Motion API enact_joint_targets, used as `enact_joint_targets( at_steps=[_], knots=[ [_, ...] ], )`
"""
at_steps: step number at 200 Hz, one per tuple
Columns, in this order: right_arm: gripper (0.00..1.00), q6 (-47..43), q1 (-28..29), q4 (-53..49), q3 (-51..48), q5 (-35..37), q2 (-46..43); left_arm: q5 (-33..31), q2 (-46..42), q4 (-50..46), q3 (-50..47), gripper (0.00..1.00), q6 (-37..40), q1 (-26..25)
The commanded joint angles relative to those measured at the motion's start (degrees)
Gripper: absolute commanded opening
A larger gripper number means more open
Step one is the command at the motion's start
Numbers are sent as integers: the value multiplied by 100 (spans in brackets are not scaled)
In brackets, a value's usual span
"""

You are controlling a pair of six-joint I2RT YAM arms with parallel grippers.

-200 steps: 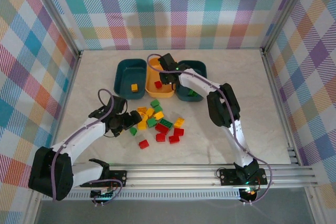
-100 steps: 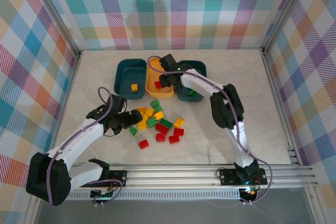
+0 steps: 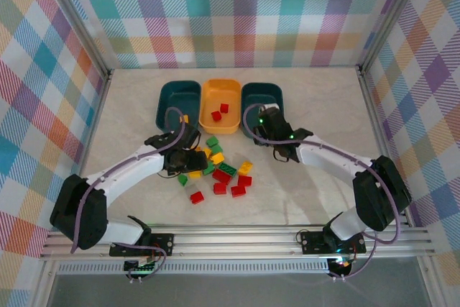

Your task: Sort the legos into containers by color

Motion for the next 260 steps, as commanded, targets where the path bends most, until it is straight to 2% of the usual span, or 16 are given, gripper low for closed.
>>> enact_joint_targets(
  at_steps=[1,35,68,131,165,205,260],
  knots=[
    [56,-67,11,574,-244,388,-130,-464,136,97,173,82,73,-18],
    [55,-48,11,859,-507,349,-58,-182,736,299,518,80,-300,128],
    [54,69,4,1138,-774,384,-103,27,1035,442,508,75,-229,103],
    [54,143,4,1196,-729,413,146,-305,1004,161,195,64,154,-19],
    [53,141,4,1159,-711,409,160,-440,994,119,113,62,240,-86],
    [53,162,4,1149,-694,382,212,-12,911,424,-33,61,426,-130],
    [54,171,8,1108,-665,393,257,-98,609,306,-217,59,473,-227]
  ],
)
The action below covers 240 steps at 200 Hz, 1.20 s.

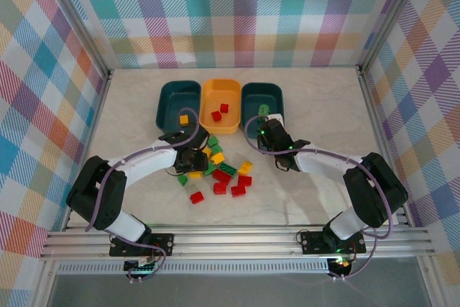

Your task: Sort the legos into containers by color

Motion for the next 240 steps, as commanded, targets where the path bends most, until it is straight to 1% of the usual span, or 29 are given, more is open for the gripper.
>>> enact_joint_targets(
  at_steps=[1,25,42,68,89,104,117,152,190,240],
  knots=[
    [54,97,12,80,88,56,52,103,-236,-271,-222,59,155,-98],
    [54,113,18,64,92,41,50,202,-458,-267,-258,59,158,-120],
    [54,117,15,54,92,20,32,266,-604,-237,-294,61,179,-120],
    [54,126,14,35,92,18,29,244,-481,-253,-287,62,237,-120],
    [54,125,16,35,78,28,-1,266,-337,-188,-355,57,214,-122],
    [54,124,17,28,65,26,-25,279,-299,-153,-391,51,188,-129],
    [54,132,22,29,57,28,-29,267,-298,-148,-416,50,175,-129],
    [54,132,23,28,73,28,1,221,-188,-104,-422,52,201,-129],
    [55,132,17,30,83,27,41,189,-22,-69,-360,58,217,-128],
    [55,119,23,29,100,27,78,157,288,-57,-211,61,257,-129]
  ],
)
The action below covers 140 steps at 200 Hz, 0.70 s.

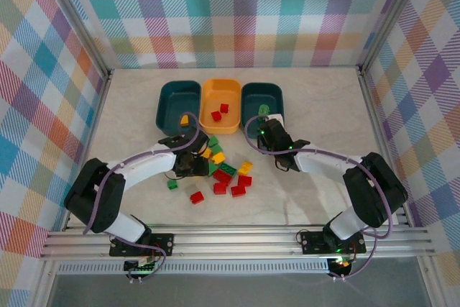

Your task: Sort the legos into containers by color

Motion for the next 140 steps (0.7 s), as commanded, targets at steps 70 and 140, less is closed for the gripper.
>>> enact_joint_targets(
  at_steps=[70,140],
  knots=[
    [55,38,23,31,135,30,158,-17,511,-78,-34,52,110,-59],
    [55,44,37,31,132,28,134,-109,161,-149,-92,39,97,-58]
  ],
)
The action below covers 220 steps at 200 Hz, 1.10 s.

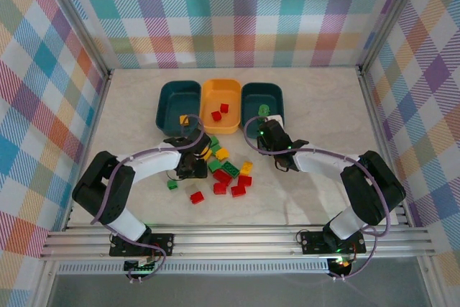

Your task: Sort the legos into containers by color

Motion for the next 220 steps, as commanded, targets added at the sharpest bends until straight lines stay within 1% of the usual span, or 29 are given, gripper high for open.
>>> enact_joint_targets(
  at_steps=[1,28,46,55,71,85,100,125,139,156,173,182,197,213,220],
  knots=[
    [55,46,32,48,129,25,27,-67,-225,-252,-55,39,20,-52],
    [55,69,30,76,123,30,29,-105,-639,-598,345,31,70,-52],
    [55,73,39,83,118,23,35,-301,-917,-936,861,30,199,7],
    [55,73,39,83,118,32,29,-383,-963,-1052,1171,30,289,118],
    [55,73,48,112,90,53,-19,-414,-822,-1133,1758,30,428,484],
    [55,79,39,175,42,56,-46,-433,-435,-1097,2243,30,481,918],
    [55,65,39,198,27,144,-33,-479,88,-1055,2738,30,243,1333],
    [55,59,37,209,-12,234,-98,-727,708,-624,3167,31,-94,1688],
    [55,56,38,245,-72,274,-201,-693,1192,-691,3587,31,-237,1922],
    [56,103,30,199,-113,399,-371,-560,1797,-884,4170,32,-229,2126],
    [60,206,13,244,-253,575,-655,-586,2252,-1046,4617,32,-191,2243],
    [62,283,-17,269,-364,655,-820,-495,2379,-1034,4735,32,-181,2289],
    [67,501,-146,218,-496,720,-1107,-387,2554,-1060,4918,34,-176,2359],
    [78,874,-357,68,-626,836,-1385,-367,2815,-1251,5210,36,-172,2407],
    [82,1017,-480,30,-693,809,-1486,-319,2922,-1310,5308,37,-150,2419]
  ],
)
